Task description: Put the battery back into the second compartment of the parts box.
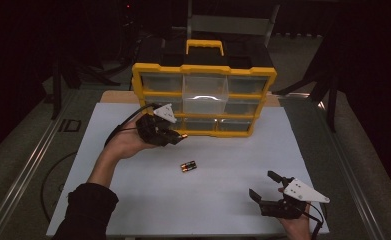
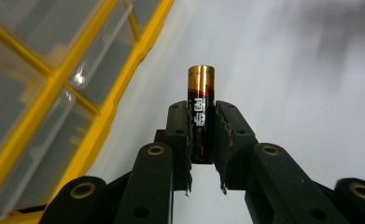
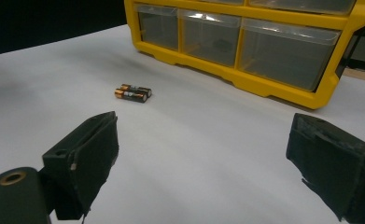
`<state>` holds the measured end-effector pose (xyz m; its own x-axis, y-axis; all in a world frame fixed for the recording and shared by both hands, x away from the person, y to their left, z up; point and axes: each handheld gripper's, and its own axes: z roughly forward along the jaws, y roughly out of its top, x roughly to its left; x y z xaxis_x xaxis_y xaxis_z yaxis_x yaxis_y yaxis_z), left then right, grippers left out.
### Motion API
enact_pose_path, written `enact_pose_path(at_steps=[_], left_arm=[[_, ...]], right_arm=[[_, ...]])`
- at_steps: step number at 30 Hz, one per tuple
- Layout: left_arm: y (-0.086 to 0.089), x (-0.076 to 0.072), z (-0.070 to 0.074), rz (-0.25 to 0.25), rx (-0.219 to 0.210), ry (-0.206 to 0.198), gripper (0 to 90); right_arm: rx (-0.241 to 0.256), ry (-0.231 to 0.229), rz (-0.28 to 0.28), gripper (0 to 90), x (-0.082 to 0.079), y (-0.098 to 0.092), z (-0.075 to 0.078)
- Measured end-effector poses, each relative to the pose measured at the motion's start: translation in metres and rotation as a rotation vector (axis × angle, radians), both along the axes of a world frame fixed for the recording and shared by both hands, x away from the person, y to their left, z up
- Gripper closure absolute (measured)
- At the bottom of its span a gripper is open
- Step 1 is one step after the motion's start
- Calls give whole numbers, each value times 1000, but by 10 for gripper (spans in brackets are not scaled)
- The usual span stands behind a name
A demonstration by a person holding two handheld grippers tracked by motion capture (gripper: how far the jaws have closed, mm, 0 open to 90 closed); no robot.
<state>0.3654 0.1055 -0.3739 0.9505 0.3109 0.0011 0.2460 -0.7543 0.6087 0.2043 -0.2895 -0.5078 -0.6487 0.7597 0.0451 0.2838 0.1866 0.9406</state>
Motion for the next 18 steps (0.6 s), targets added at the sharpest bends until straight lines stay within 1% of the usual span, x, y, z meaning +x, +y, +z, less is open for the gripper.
enact_pose_path(at_steps=[4, 5, 7, 10, 13, 16, 18], left_arm=[[1, 0, 24, -37, -21, 4, 775], [1, 0, 24, -37, -21, 4, 775], [1, 1, 39, -49, -18, 2, 775], [1, 5, 55, -48, -16, -2, 775], [1, 10, 70, -42, -36, 1, 775], [0, 14, 83, -51, -59, 17, 775], [-2, 15, 91, -50, -60, 15, 775]], right_arm=[[4, 0, -3, 88, 0, 0, 0], [4, 0, -3, 88, 0, 0, 0], [5, -1, -4, 88, 0, -1, 0], [6, -2, -4, 88, 0, -1, 0], [13, -4, -7, 88, -1, -1, 1], [15, -3, -7, 88, -1, -1, 1], [18, 0, -7, 88, -1, -1, 1]])
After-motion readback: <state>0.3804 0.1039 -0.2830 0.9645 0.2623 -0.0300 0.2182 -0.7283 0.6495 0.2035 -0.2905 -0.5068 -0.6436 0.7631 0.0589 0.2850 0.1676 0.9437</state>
